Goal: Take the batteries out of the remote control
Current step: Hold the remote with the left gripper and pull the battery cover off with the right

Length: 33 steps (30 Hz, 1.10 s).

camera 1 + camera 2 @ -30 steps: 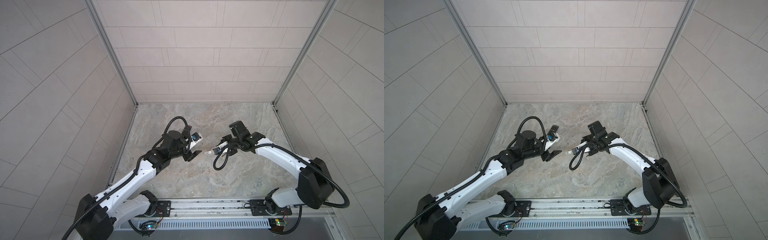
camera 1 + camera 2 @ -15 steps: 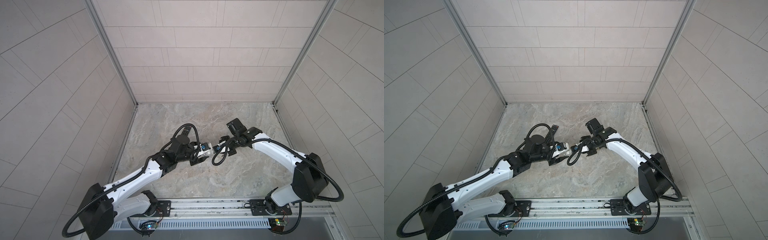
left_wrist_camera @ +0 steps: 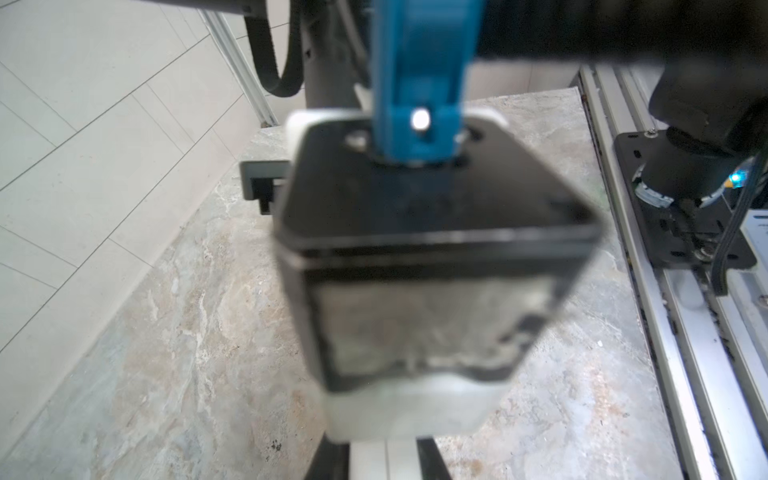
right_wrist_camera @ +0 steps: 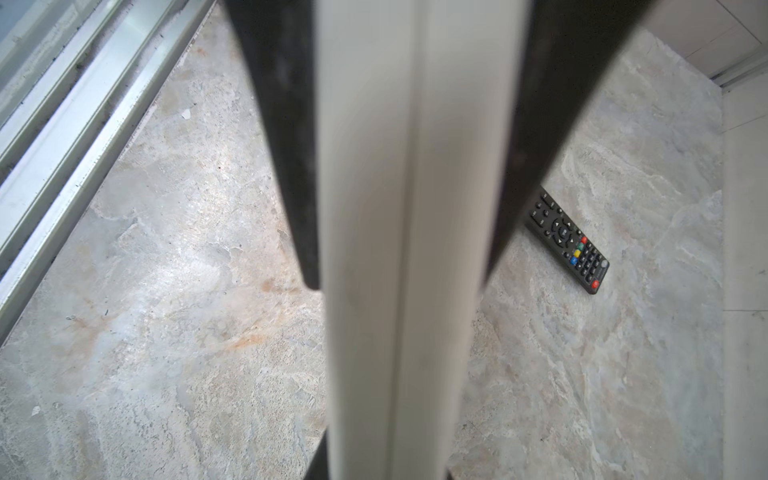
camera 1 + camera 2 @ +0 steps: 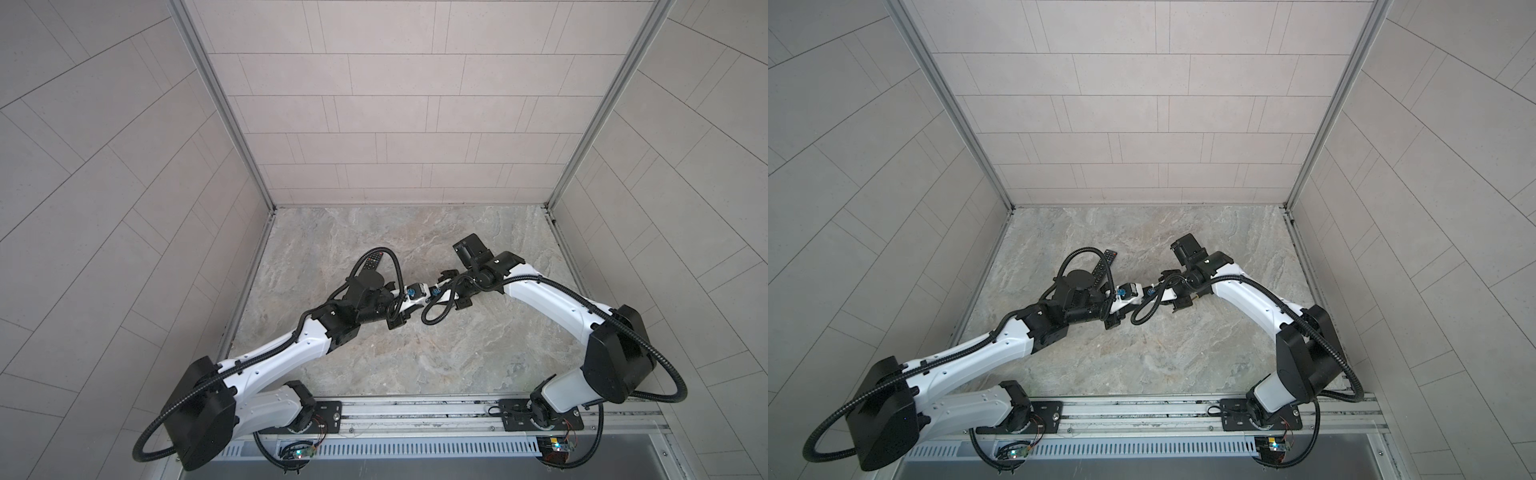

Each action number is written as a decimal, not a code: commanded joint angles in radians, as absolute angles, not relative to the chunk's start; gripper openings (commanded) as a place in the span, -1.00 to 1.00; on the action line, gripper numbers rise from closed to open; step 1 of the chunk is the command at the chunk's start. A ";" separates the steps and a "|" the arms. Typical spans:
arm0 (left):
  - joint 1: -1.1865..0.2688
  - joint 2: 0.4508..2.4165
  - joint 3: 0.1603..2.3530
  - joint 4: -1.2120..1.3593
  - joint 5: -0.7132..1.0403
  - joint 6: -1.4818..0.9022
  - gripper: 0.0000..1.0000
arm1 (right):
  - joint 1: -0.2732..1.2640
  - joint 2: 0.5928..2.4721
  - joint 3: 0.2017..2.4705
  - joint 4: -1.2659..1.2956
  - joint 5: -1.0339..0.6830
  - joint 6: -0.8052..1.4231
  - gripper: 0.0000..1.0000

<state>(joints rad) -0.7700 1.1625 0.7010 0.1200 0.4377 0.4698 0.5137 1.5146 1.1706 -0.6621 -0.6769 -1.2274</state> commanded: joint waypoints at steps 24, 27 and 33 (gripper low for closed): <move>-0.590 1.190 0.766 0.201 0.550 -0.183 -1.00 | 0.327 1.216 0.914 -0.145 -0.602 0.247 0.23; -0.566 1.229 0.806 0.191 0.588 -0.272 -1.00 | 0.333 1.227 0.850 -0.048 -0.636 0.394 0.25; -0.556 1.300 0.858 0.193 0.654 -0.395 -1.00 | 0.334 1.163 0.714 0.109 -0.537 0.461 0.26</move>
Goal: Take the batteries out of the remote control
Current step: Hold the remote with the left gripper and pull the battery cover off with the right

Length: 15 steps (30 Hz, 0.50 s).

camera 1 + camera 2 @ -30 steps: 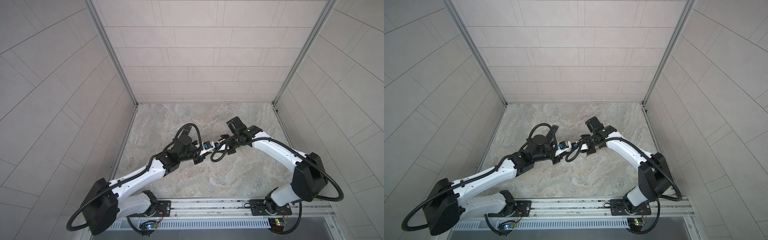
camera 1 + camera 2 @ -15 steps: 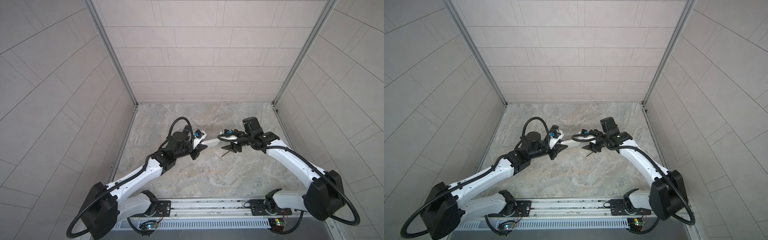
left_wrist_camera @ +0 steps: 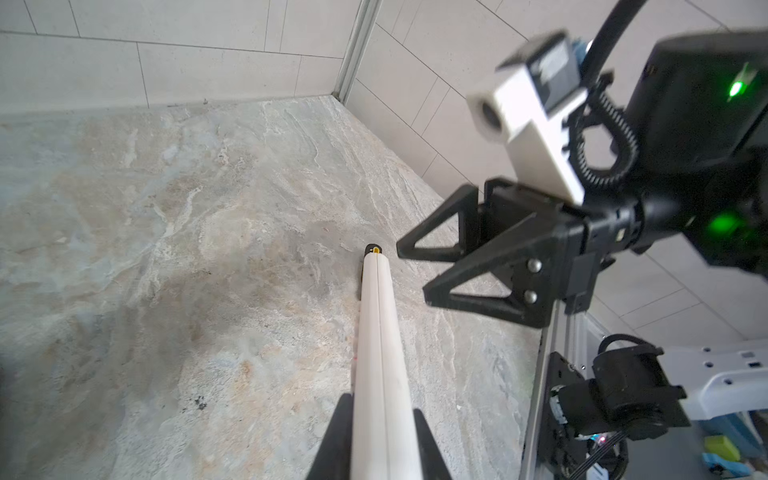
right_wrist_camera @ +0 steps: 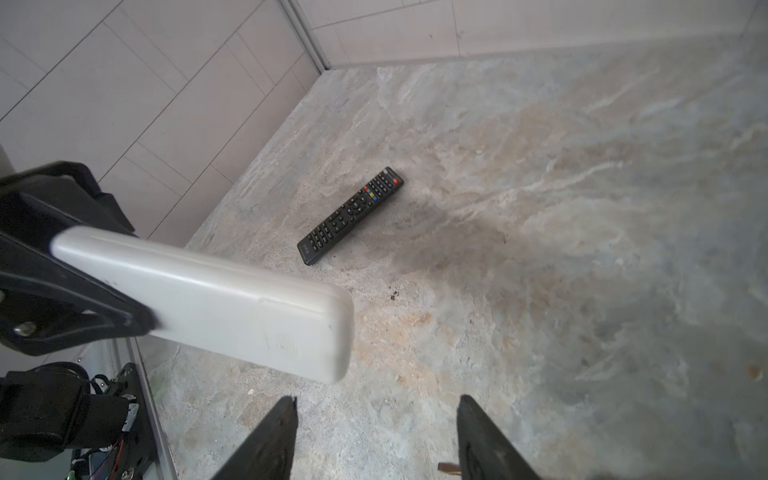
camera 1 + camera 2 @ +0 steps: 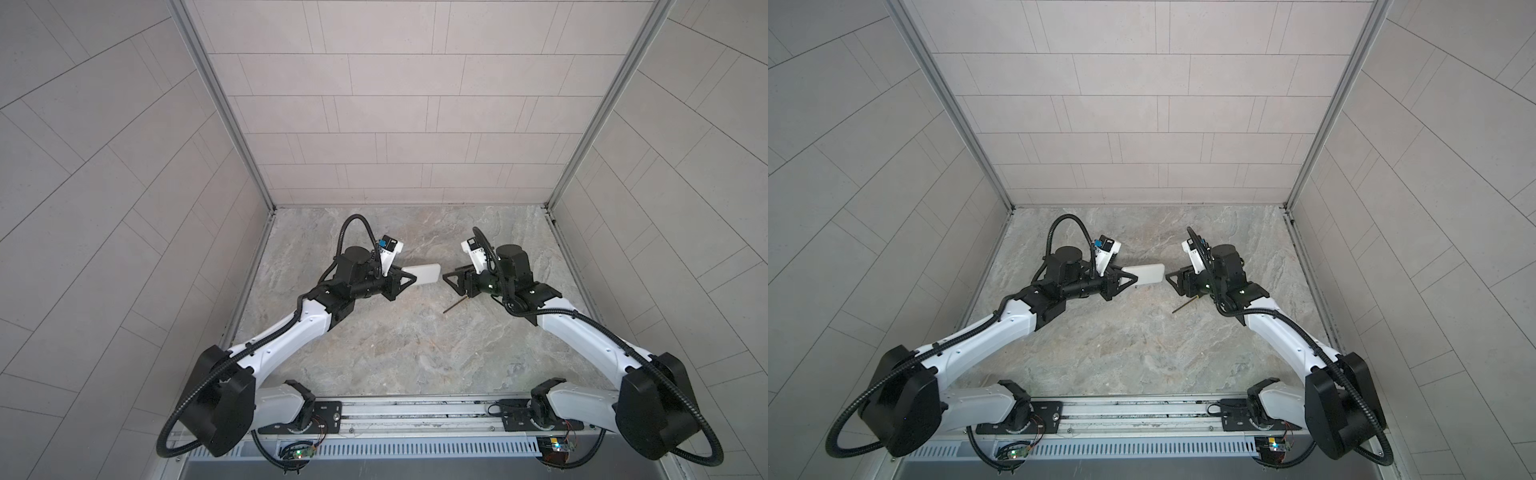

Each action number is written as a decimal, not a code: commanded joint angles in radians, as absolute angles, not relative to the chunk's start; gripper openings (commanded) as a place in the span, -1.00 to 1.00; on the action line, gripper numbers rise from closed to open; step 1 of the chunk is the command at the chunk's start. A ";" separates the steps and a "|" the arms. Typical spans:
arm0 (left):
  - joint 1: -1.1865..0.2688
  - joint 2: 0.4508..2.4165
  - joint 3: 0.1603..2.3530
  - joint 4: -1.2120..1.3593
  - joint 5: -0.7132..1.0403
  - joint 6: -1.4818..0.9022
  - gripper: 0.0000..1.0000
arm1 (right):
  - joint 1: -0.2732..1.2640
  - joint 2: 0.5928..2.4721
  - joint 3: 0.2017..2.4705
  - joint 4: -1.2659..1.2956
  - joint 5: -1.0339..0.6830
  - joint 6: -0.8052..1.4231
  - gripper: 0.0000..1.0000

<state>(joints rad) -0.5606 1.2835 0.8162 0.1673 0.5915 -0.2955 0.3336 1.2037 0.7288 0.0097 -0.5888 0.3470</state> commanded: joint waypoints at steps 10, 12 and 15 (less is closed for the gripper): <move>-0.554 1.367 0.918 0.186 0.730 -0.461 -1.00 | 0.333 1.219 0.732 0.203 -0.704 0.592 0.20; -0.551 1.375 0.929 0.181 0.748 -0.475 -1.00 | 0.333 1.221 0.722 0.213 -0.718 0.597 0.20; -0.546 1.384 0.939 0.188 0.766 -0.502 -1.00 | 0.330 1.249 0.730 0.189 -0.746 0.595 0.16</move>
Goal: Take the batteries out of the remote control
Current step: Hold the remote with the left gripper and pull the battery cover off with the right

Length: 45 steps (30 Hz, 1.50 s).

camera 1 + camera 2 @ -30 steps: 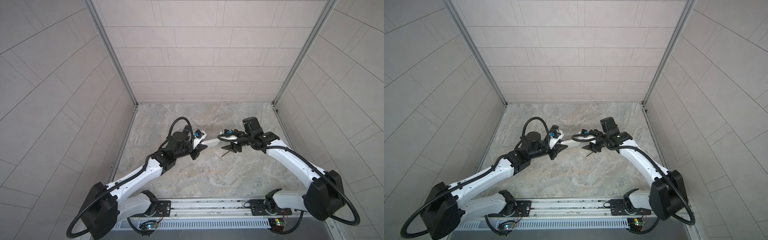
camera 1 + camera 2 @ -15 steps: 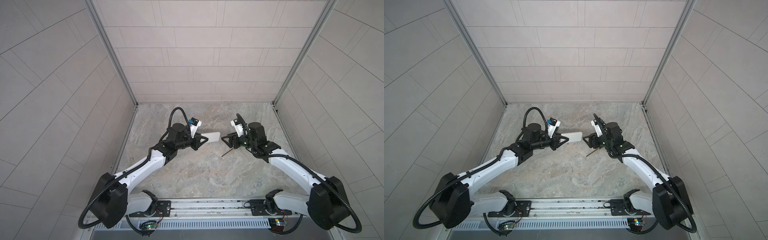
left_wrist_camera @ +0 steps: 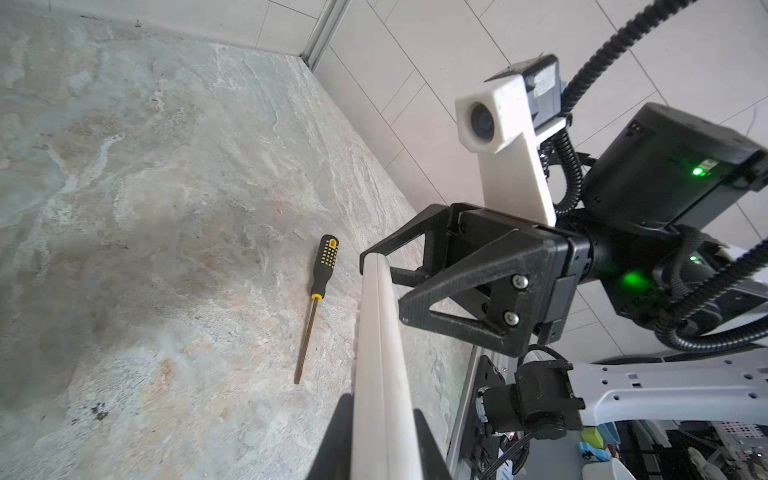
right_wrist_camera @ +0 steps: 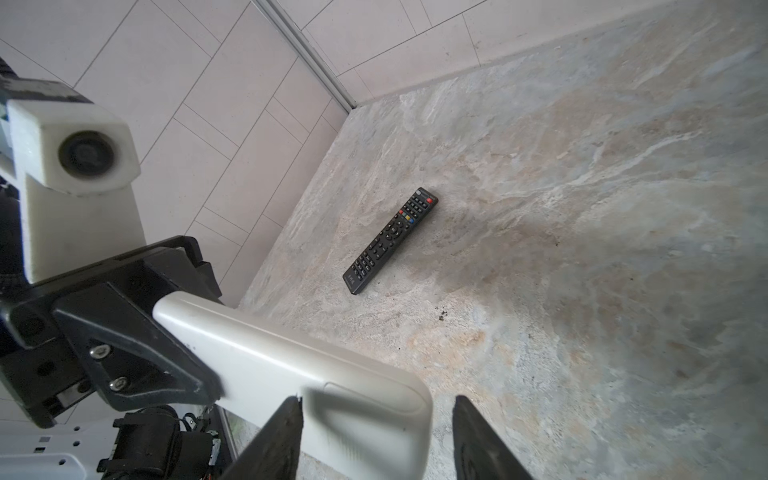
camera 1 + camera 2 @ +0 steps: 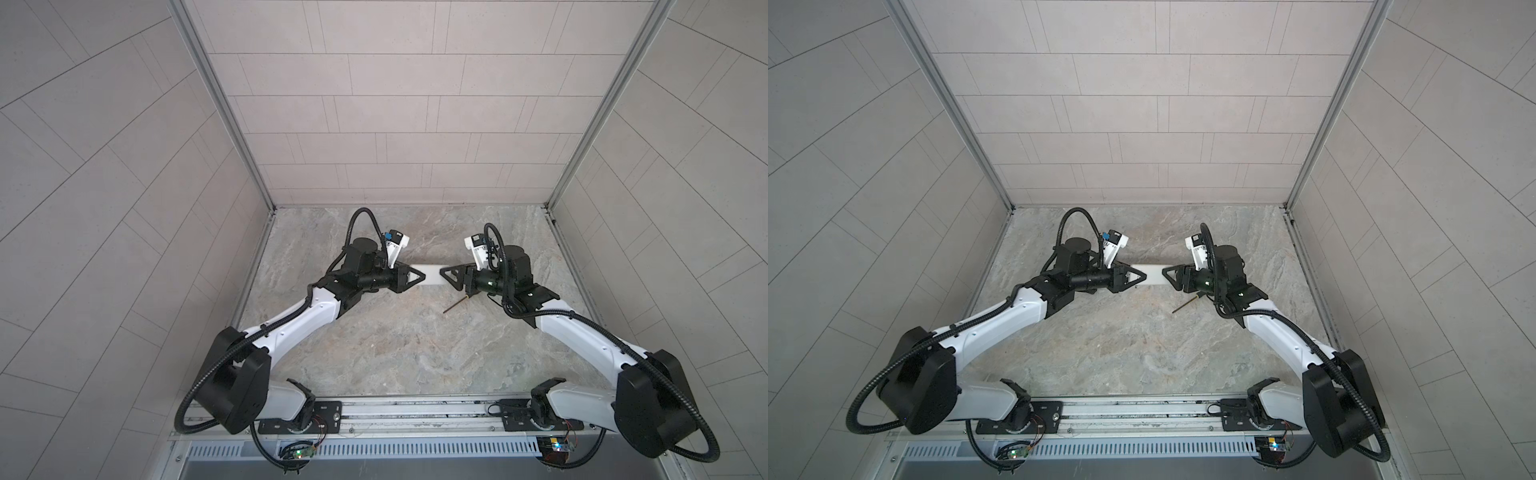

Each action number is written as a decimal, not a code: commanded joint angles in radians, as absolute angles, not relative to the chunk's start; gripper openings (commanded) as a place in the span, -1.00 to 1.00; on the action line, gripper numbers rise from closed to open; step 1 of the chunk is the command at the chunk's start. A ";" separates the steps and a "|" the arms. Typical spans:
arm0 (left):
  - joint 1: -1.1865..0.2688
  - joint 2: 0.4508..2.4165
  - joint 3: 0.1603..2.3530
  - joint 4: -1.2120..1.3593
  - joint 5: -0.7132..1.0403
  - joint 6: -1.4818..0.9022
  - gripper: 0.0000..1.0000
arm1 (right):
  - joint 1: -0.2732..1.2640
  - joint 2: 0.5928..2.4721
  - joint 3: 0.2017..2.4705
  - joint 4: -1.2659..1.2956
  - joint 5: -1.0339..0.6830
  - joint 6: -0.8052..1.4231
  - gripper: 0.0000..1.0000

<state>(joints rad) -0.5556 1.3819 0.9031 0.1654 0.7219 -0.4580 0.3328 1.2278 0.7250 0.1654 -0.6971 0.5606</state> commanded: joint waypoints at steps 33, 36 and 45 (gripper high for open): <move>-0.483 1.398 0.962 0.128 0.835 -0.525 -1.00 | 0.279 1.311 0.802 0.088 -0.876 0.534 -0.40; -0.482 1.398 0.967 0.103 0.830 -0.510 -1.00 | 0.279 1.304 0.807 0.070 -0.873 0.519 -0.44; -0.482 1.402 0.969 0.075 0.821 -0.493 -1.00 | 0.279 1.291 0.795 0.063 -0.873 0.508 -0.64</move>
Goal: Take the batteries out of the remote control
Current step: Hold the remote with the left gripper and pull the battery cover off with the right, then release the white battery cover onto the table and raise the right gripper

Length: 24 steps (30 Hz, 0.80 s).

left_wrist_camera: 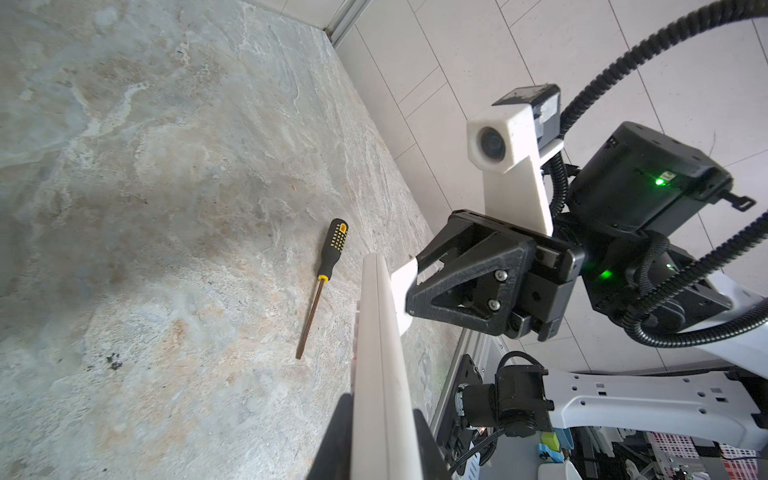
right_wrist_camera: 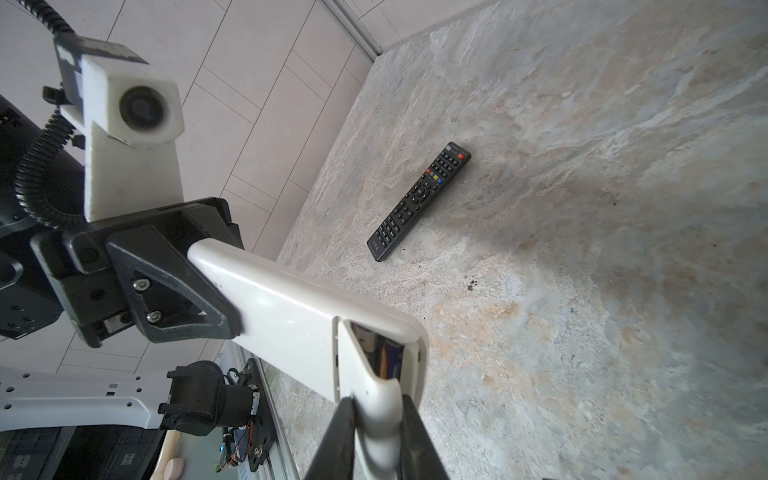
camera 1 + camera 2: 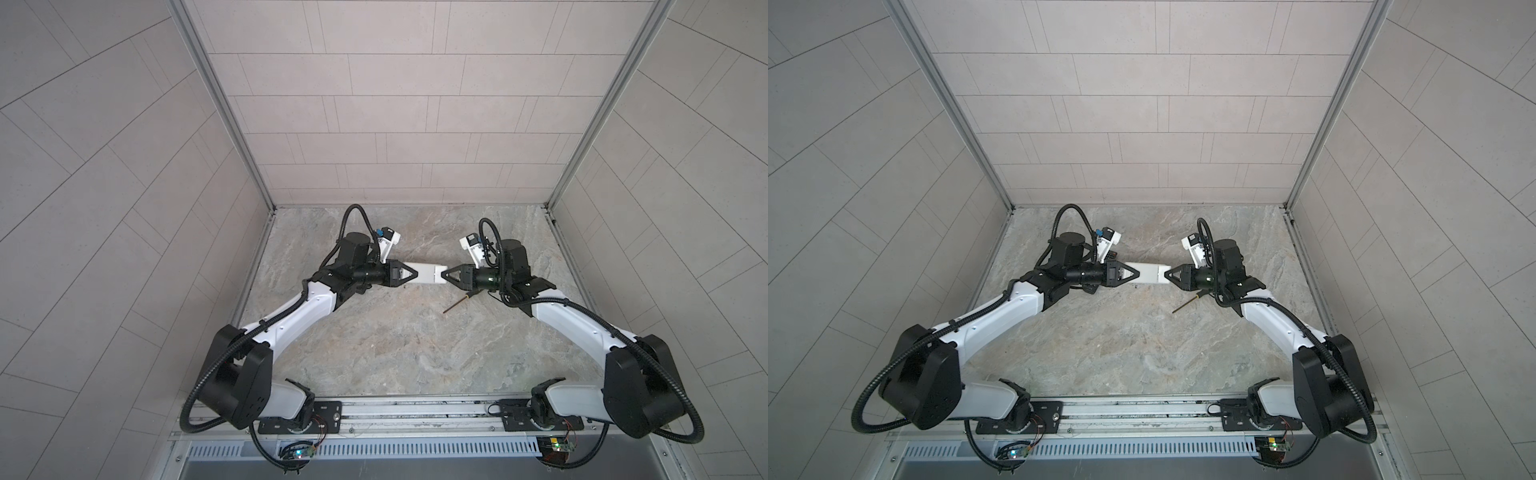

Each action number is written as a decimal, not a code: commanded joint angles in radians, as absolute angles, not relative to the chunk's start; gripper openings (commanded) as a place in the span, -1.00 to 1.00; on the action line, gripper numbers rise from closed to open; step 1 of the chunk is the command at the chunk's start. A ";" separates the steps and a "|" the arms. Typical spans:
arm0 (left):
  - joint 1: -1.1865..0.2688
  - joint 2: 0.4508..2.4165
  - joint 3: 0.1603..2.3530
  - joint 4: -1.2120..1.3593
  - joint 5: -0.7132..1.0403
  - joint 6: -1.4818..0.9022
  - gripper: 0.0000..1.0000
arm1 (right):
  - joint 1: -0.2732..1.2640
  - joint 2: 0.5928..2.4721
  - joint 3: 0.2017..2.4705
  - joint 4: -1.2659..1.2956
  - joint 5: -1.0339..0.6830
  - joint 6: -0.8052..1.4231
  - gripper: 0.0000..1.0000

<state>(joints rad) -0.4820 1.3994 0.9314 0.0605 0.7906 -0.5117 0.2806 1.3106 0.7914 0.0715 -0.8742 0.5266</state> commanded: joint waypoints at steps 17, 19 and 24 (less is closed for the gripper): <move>-0.477 1.426 0.975 0.022 0.780 -0.478 -1.00 | 0.281 1.286 0.838 0.049 -0.883 0.497 -0.89; -0.476 1.438 0.986 -0.019 0.768 -0.460 -1.00 | 0.275 1.286 0.865 -0.009 -0.868 0.457 -0.89; -0.467 1.464 0.995 -0.080 0.720 -0.445 -1.00 | 0.242 1.292 0.908 -0.053 -0.861 0.419 -0.89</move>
